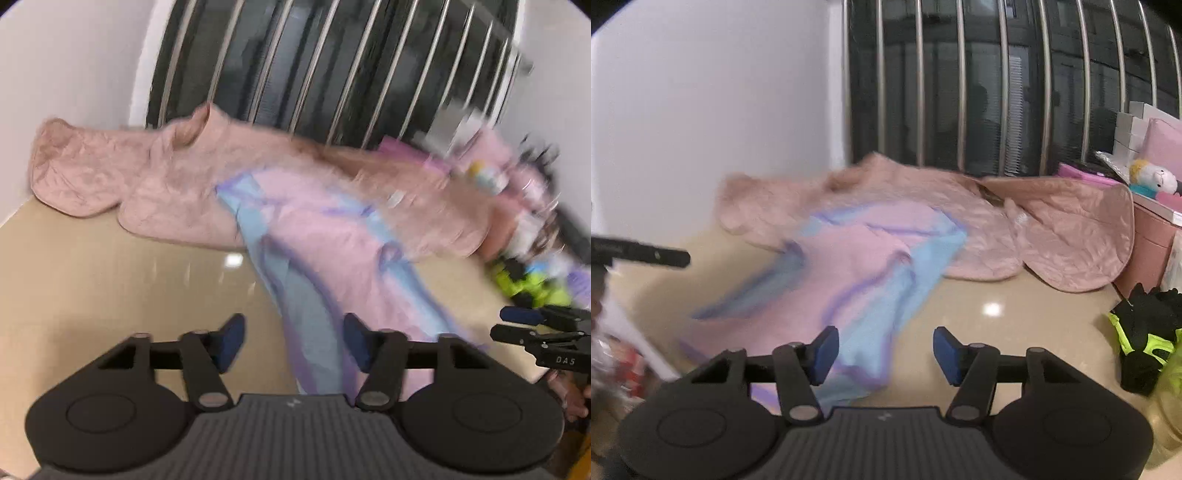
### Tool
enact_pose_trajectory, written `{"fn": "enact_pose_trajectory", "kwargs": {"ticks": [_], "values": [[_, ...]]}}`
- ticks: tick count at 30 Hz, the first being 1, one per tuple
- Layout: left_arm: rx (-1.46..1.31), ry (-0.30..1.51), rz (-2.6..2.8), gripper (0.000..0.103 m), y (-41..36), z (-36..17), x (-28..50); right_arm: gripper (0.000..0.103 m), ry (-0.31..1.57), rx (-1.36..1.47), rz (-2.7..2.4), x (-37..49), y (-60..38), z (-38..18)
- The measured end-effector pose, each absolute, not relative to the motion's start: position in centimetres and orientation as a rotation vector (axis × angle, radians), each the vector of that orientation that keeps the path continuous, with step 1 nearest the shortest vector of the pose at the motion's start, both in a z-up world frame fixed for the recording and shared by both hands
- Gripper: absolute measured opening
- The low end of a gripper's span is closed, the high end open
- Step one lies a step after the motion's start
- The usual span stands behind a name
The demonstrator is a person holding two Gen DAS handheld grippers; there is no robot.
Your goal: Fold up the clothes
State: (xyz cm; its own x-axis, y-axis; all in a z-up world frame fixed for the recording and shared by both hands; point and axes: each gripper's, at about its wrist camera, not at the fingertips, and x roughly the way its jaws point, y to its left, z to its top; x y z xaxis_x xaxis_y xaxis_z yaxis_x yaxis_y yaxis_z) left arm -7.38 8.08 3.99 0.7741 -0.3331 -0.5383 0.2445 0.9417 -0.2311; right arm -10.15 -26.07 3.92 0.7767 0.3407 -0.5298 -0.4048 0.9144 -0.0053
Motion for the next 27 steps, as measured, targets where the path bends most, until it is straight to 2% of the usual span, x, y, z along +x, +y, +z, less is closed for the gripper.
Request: {"fn": "enact_pose_trajectory", "kwargs": {"ticks": [1,2,8,10,11,13,15,17,24,25,26,27], "values": [[-0.119,0.625,-0.298,0.047,7.2,3.6,-6.2,0.039,0.557,-0.139,0.392,-9.2,-25.4,3.2],[-0.083,0.619,-0.269,0.047,6.3,3.5,-5.3,0.036,0.563,-0.157,0.382,-8.4,-24.6,2.5],[0.085,0.604,-0.134,0.046,3.4,2.0,-0.2,0.035,0.577,-0.140,0.322,-3.0,-23.1,1.2],[0.061,0.630,-0.146,0.040,3.4,1.6,1.2,0.034,0.590,-0.120,0.306,-1.0,-22.9,1.0],[0.048,0.640,-0.142,0.031,3.5,1.3,1.7,0.033,0.603,-0.117,0.294,-0.3,-22.8,0.9],[0.033,0.647,-0.125,0.023,3.6,1.0,2.2,0.034,0.651,-0.107,0.280,0.8,-22.6,0.9],[0.003,0.648,-0.120,0.006,4.1,0.7,2.6,0.030,0.660,-0.092,0.317,1.1,-22.4,0.8],[-0.018,0.635,-0.119,0.002,4.4,0.8,2.5,0.003,0.665,-0.097,0.327,1.2,-22.2,0.7],[-0.054,0.589,-0.083,0.002,6.1,2.1,-0.1,0.003,0.665,-0.020,0.228,0.0,-24.6,1.3],[-0.057,0.581,-0.080,0.003,6.3,2.3,-0.3,0.006,0.657,-0.005,0.232,-0.2,-24.9,1.6],[-0.069,0.580,-0.085,0.013,6.4,2.5,-0.4,0.012,0.649,0.011,0.237,-0.4,-25.2,1.9],[-0.077,0.583,-0.107,0.034,6.5,2.6,-0.4,0.014,0.641,0.027,0.242,-0.5,-25.6,2.1]]}}
